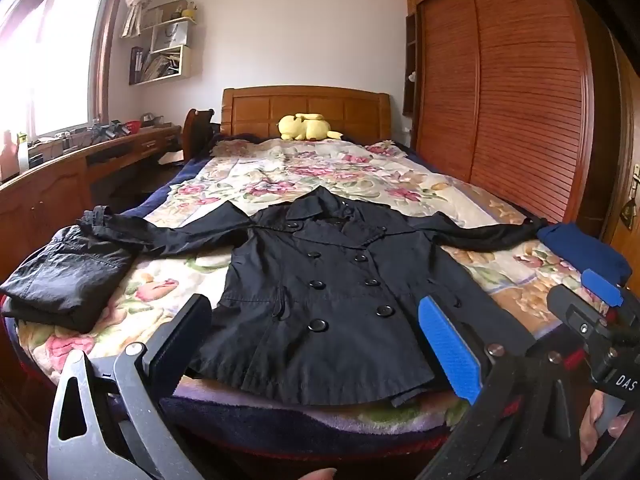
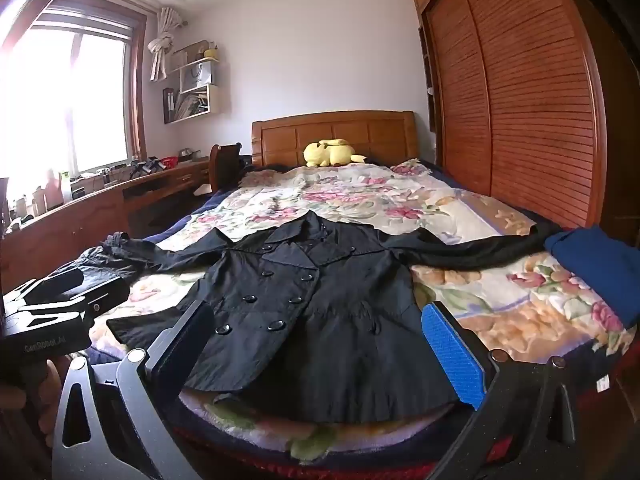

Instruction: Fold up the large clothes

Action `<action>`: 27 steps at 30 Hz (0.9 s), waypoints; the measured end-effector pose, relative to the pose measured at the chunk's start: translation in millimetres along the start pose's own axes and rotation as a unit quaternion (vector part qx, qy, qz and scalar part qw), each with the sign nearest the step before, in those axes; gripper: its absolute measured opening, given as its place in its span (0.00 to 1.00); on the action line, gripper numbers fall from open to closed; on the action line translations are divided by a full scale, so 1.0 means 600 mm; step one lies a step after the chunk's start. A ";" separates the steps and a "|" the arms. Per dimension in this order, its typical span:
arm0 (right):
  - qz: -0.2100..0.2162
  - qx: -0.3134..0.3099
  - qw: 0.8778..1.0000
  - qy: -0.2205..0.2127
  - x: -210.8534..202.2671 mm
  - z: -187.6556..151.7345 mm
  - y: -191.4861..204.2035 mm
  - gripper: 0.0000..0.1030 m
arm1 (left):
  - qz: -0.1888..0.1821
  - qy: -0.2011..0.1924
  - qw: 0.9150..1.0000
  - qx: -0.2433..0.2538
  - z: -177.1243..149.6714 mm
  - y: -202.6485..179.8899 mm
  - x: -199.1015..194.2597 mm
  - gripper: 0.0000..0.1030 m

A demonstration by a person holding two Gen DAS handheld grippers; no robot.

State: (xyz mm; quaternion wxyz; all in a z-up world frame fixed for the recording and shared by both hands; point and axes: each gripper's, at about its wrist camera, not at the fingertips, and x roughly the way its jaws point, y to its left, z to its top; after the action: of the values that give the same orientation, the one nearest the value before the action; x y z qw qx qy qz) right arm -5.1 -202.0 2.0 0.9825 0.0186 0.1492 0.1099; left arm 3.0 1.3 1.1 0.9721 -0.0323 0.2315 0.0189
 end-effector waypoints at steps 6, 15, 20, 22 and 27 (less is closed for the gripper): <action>-0.001 0.002 1.000 0.000 -0.001 0.000 0.000 1.00 | -0.006 -0.016 1.000 -0.004 -0.002 0.001 -0.014 1.00; -0.003 0.004 1.000 -0.003 -0.002 0.001 0.005 1.00 | -0.007 -0.017 1.000 0.003 -0.002 -0.009 -0.020 1.00; 0.002 0.011 1.000 -0.001 -0.002 0.001 -0.002 1.00 | -0.007 -0.022 1.000 0.009 -0.003 -0.017 -0.022 1.00; 0.004 0.016 1.000 0.000 -0.001 0.000 -0.003 1.00 | -0.008 -0.023 1.000 0.009 -0.002 -0.020 -0.023 1.00; 0.000 0.014 1.000 -0.002 -0.004 -0.001 -0.002 1.00 | -0.008 -0.024 1.000 0.008 -0.003 -0.017 -0.025 1.00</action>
State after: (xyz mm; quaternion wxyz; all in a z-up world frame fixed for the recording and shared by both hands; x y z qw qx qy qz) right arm -7.0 -203.9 1.8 0.9824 0.0330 0.1489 0.1076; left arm -10.5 -9.1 6.9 0.9778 -0.0260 0.2076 0.0098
